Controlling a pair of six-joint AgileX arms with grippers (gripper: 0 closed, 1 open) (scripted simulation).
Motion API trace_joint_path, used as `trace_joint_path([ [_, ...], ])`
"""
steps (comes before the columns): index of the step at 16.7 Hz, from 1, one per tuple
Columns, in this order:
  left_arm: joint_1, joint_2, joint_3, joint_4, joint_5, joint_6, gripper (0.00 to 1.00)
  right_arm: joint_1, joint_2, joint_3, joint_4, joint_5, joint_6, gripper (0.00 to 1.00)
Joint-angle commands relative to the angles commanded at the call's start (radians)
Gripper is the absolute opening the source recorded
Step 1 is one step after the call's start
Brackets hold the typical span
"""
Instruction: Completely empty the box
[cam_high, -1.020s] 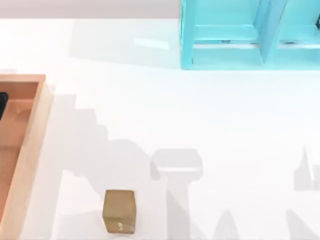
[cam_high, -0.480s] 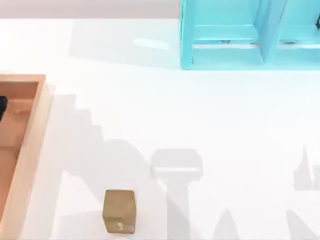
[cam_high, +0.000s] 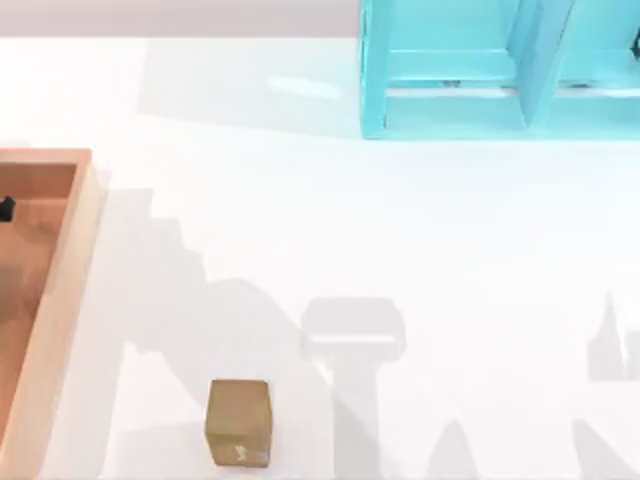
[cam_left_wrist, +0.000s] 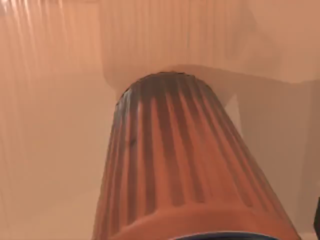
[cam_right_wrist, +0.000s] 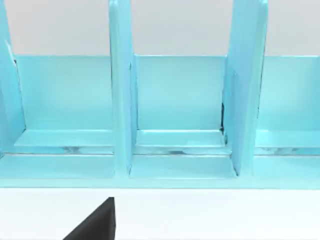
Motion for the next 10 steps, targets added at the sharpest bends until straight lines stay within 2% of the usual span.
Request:
trace_joint_path([
  [2,0.000,0.000,0.000,0.000,0.000,0.000,0.02,0.000,0.000,0.000,0.000,0.000,0.000,1.00],
  [3,0.000,0.000,0.000,0.000,0.000,0.000,0.00,0.000,0.000,0.000,0.000,0.000,0.000,1.00],
  [10,0.000,0.000,0.000,0.000,0.000,0.000,0.00,0.000,0.000,0.000,0.000,0.000,0.000,1.00],
])
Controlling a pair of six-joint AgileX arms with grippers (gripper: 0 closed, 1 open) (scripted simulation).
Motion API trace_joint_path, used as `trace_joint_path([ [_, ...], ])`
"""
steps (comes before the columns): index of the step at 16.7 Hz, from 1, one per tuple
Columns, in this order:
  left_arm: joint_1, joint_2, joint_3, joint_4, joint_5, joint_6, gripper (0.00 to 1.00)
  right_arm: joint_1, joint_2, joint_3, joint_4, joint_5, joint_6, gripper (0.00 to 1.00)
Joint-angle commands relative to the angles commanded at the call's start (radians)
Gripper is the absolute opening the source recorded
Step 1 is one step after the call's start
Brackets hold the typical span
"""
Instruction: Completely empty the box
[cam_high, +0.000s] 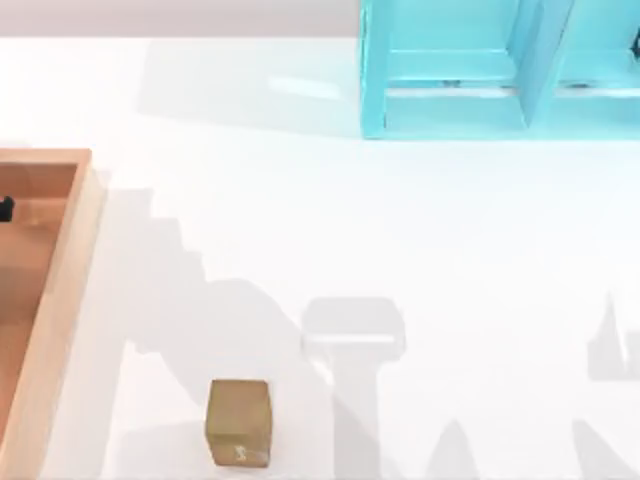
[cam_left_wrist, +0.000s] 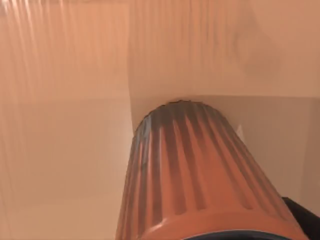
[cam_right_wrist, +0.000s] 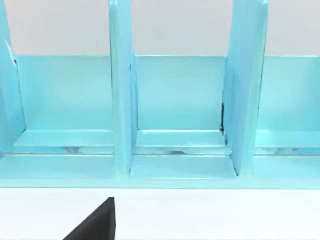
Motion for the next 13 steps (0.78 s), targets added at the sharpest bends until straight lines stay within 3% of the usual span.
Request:
trace_joint_path([
  [5,-0.002,-0.065,0.071,-0.071,0.012,0.013,0.00,0.000,0.000,0.000,0.000,0.000,0.000,1.00],
  [13,0.003,-0.129,0.429,-0.468,0.012,0.019,0.00,0.000,0.000,0.000,0.000,0.000,0.000,1.00],
])
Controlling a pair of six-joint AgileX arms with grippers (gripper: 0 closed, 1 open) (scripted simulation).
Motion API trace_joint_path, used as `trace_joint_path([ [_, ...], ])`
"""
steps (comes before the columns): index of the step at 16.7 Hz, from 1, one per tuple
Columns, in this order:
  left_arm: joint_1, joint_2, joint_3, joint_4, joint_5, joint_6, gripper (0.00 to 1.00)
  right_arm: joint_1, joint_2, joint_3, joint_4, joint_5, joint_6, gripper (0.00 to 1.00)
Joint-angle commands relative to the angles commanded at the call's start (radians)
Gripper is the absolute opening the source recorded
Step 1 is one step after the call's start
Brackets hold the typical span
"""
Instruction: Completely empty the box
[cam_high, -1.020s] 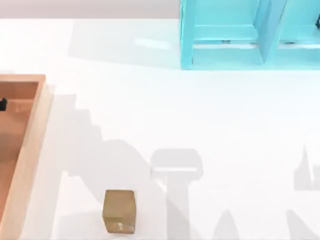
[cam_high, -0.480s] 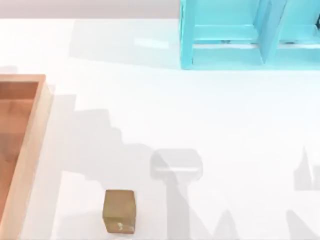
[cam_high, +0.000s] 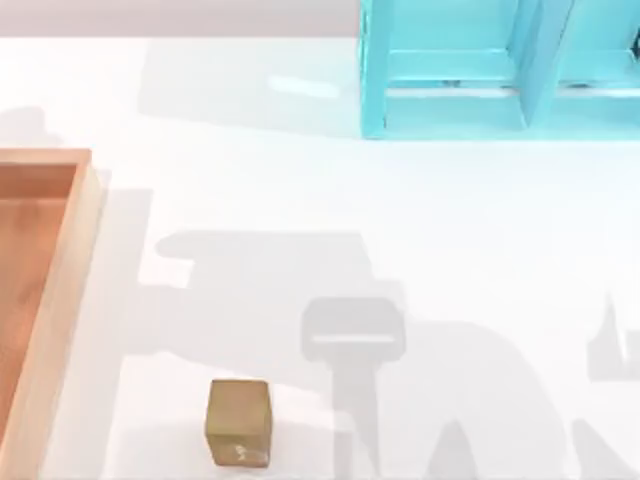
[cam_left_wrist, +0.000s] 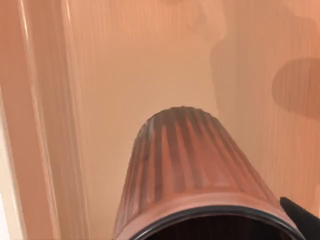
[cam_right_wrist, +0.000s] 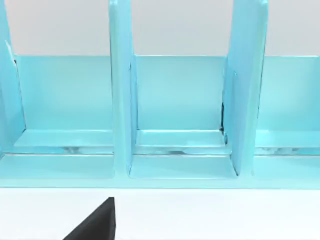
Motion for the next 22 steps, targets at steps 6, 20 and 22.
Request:
trace_joint_path([
  [6,-0.009,0.081,0.030,-0.035,-0.013,-0.023,0.00,0.000,0.000,0.000,0.000,0.000,0.000,1.00],
  [20,-0.502,0.177,-0.014,0.119,0.010,-0.516,0.00,0.000,0.000,0.000,0.000,0.000,0.000,1.00],
  [22,-0.635,0.204,-0.035,0.157,0.016,-0.649,0.00,0.000,0.000,0.000,0.000,0.000,0.000,1.00],
])
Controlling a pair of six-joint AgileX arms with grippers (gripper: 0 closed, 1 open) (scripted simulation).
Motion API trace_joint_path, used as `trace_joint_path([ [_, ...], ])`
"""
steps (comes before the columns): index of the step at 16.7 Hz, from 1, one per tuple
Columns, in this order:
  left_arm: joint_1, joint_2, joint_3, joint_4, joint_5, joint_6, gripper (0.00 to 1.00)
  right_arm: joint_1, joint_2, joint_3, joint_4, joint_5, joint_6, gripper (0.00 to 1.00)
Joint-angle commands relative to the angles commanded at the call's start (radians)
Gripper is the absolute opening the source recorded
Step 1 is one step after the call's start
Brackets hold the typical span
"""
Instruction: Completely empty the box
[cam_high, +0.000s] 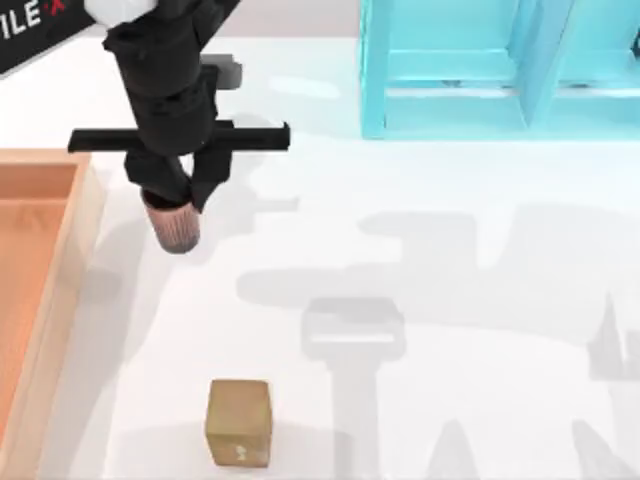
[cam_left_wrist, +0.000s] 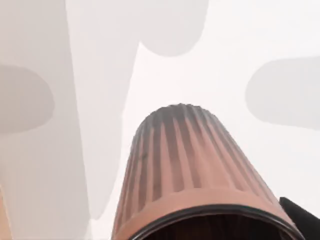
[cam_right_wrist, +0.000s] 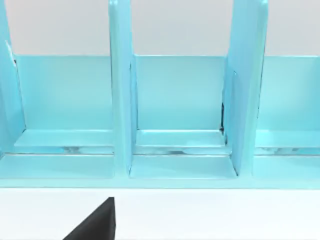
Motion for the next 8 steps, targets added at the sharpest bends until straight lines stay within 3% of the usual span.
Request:
trace_joint_path([
  [4,-0.151,0.024,-0.048,0.087,0.005,-0.151,0.00,0.000,0.000,0.000,0.000,0.000,0.000,1.00],
  [8,-0.164,0.024,-0.056,0.099,0.005,-0.164,0.00,0.000,0.000,0.000,0.000,0.000,0.000,1.00],
])
